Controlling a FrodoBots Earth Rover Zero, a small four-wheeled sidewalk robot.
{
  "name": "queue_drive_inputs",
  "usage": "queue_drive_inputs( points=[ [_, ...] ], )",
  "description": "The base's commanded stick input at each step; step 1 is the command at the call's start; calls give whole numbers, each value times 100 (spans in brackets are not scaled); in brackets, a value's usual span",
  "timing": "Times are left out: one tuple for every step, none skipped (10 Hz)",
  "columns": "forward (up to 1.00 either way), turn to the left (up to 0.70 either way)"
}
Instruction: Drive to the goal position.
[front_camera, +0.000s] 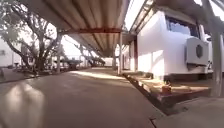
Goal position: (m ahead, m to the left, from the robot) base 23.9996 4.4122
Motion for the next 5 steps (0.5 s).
queue_drive_inputs(
  points=[
    [85, 0],
    [85, 0],
    [85, 5],
    [85, 23],
    [85, 30]
  ],
)
